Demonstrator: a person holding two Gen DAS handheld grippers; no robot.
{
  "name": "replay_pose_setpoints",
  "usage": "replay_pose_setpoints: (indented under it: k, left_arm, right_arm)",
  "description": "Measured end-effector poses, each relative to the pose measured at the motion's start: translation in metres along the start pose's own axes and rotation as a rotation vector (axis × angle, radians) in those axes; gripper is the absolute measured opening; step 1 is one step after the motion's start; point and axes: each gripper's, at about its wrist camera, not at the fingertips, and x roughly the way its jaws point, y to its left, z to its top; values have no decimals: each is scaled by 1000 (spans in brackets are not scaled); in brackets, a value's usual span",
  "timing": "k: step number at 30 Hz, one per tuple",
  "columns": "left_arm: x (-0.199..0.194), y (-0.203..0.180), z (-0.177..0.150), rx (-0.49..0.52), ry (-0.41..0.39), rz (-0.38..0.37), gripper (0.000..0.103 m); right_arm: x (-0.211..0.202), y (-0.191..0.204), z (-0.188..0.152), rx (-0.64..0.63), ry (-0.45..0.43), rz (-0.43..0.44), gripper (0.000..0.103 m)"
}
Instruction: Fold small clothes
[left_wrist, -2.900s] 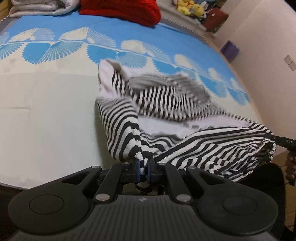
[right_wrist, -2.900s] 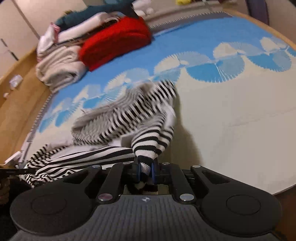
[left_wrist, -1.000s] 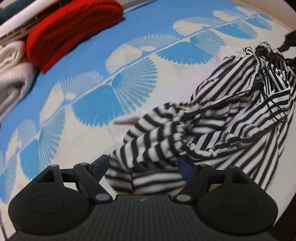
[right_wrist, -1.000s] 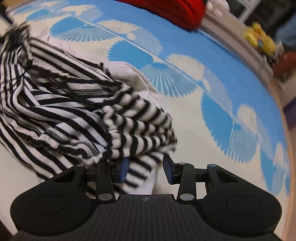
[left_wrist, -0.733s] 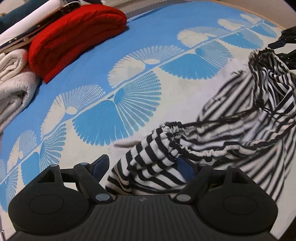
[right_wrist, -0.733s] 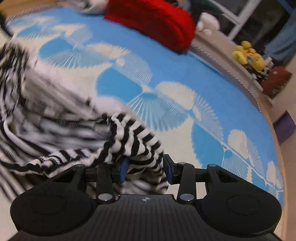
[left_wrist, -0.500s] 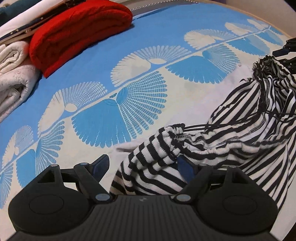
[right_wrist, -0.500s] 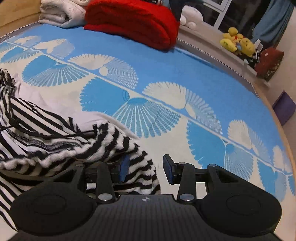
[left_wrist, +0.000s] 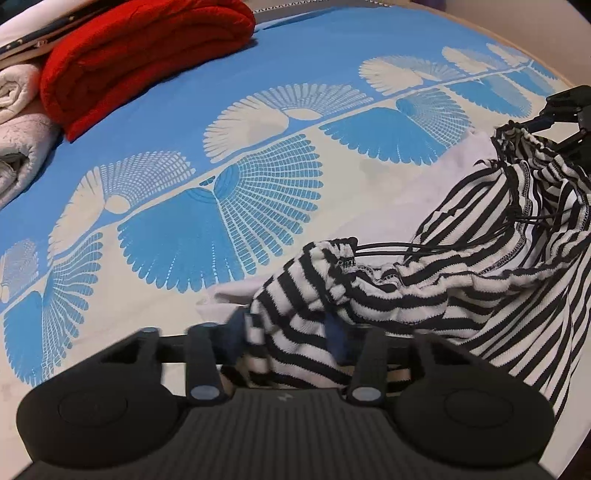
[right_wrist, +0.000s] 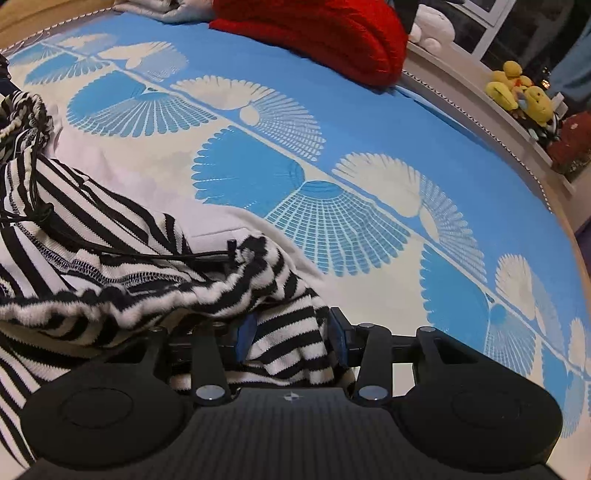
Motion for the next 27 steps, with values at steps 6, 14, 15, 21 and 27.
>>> replay_pose_setpoints:
  k: [6, 14, 15, 21, 27]
  left_arm:
    - [-12, 22, 6, -87, -32, -18, 11]
    - [-33, 79, 14, -372, -147, 28, 5]
    - [-31, 85, 14, -418, -144, 37, 5]
    - [-8, 86, 15, -480, -83, 49, 5]
    - [-22, 96, 15, -567, -209, 61, 5]
  right_arm:
    - [10, 7, 8, -50, 6, 22, 24]
    - [-31, -78, 29, 460, -262, 103, 4]
    - [-33, -85, 28, 511, -281, 87, 4]
    - [-4, -81, 30, 563, -153, -5, 4]
    - [-10, -84, 32, 641, -211, -87, 3]
